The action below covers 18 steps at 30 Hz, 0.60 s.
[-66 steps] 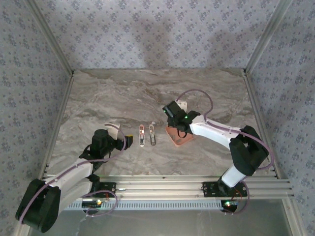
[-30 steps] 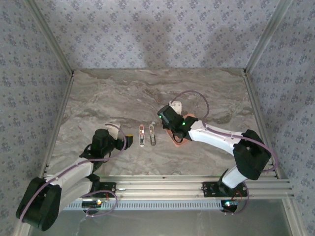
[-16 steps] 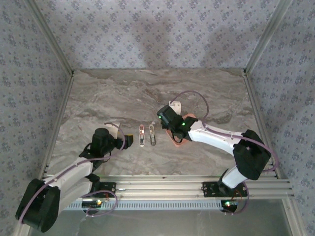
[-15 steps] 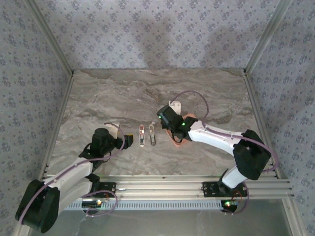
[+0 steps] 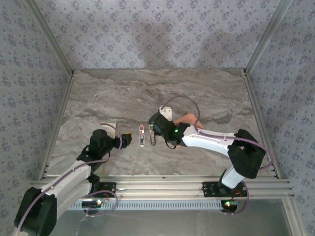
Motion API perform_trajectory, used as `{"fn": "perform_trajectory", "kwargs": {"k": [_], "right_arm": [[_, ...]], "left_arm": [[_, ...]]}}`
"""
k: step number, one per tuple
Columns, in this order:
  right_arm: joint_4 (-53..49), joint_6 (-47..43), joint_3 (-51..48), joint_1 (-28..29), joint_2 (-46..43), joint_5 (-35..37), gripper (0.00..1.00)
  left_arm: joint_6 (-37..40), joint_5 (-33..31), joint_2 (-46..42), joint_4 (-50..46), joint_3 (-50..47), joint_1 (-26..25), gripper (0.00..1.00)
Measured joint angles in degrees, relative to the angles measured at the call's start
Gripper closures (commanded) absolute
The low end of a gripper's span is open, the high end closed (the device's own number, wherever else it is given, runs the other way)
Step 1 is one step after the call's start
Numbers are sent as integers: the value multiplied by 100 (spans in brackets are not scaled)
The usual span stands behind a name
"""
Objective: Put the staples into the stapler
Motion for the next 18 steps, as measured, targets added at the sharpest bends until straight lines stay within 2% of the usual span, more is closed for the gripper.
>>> {"fn": "perform_trajectory", "kwargs": {"k": [7,18], "right_arm": [[92,212,227,361,505,87,82],[256,363,439,542,881,83,82]], "left_arm": [[-37,-109,363,39,0,0,15],[-81,-131,579,55,0,0,15]]}}
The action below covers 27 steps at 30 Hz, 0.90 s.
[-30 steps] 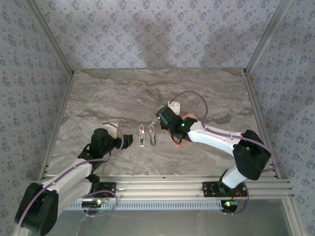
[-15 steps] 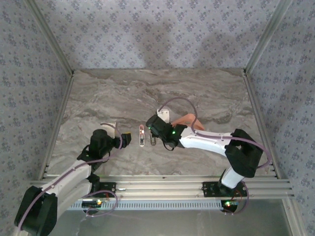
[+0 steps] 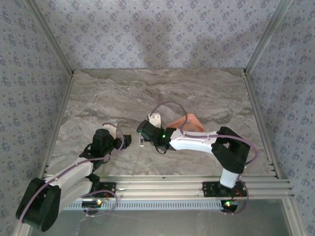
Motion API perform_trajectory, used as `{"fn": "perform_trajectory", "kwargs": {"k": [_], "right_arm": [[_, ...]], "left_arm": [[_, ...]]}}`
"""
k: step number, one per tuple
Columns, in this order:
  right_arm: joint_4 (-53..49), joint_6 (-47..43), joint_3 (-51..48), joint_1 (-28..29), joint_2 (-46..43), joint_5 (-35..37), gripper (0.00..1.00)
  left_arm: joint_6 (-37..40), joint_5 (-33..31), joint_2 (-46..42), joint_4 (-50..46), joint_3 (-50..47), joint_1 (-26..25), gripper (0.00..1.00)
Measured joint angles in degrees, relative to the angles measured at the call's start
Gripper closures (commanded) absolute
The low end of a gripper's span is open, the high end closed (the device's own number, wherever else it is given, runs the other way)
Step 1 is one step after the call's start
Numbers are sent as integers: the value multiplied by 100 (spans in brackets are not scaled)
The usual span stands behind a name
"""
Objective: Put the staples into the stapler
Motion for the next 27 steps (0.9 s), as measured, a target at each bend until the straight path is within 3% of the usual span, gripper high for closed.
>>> {"fn": "perform_trajectory", "kwargs": {"k": [27], "right_arm": [[127,236,339,245,581,-46,82]], "left_arm": [[0,-20,0,127,0,0,15]]}}
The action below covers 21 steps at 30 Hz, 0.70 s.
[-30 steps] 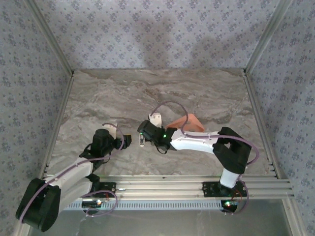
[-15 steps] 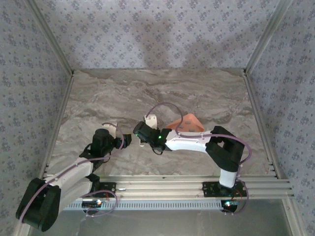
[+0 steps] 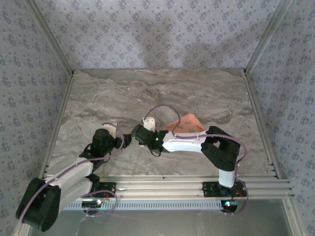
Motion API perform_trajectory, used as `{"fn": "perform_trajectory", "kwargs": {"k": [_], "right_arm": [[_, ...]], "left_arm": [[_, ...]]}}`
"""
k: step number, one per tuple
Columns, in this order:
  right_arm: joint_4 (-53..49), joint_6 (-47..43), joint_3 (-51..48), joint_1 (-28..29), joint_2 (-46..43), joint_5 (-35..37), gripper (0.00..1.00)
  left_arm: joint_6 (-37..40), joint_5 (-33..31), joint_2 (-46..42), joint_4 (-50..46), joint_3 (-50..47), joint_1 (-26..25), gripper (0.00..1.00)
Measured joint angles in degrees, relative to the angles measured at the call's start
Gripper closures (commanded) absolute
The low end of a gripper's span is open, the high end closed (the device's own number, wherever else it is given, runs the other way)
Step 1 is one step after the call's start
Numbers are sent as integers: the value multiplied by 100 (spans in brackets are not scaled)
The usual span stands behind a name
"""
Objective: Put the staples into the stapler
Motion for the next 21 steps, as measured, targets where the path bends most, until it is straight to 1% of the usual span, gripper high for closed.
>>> {"fn": "perform_trajectory", "kwargs": {"k": [21], "right_arm": [[-46,299,306,107,190,7,82]], "left_arm": [[0,-46,37,20,0,0,15]]}}
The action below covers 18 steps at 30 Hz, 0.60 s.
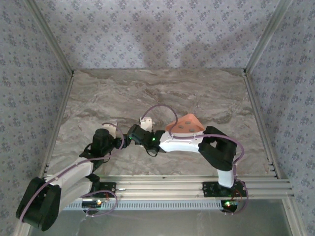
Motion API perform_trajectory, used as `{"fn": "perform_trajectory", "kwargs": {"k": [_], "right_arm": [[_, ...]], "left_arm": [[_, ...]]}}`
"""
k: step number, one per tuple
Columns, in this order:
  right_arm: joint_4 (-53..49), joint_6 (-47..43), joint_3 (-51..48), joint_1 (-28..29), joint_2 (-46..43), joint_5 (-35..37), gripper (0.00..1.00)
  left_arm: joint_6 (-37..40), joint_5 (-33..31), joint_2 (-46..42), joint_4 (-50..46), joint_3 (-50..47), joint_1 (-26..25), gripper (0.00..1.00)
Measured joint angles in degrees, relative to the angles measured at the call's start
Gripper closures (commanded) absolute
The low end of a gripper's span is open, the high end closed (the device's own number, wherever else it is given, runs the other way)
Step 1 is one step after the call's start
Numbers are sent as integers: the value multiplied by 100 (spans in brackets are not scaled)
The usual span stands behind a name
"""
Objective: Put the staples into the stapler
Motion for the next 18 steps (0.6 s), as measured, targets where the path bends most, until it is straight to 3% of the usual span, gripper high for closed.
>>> {"fn": "perform_trajectory", "kwargs": {"k": [18], "right_arm": [[-184,81,199,4,251,-31,82]], "left_arm": [[-2,-42,0,0,0,0,15]]}}
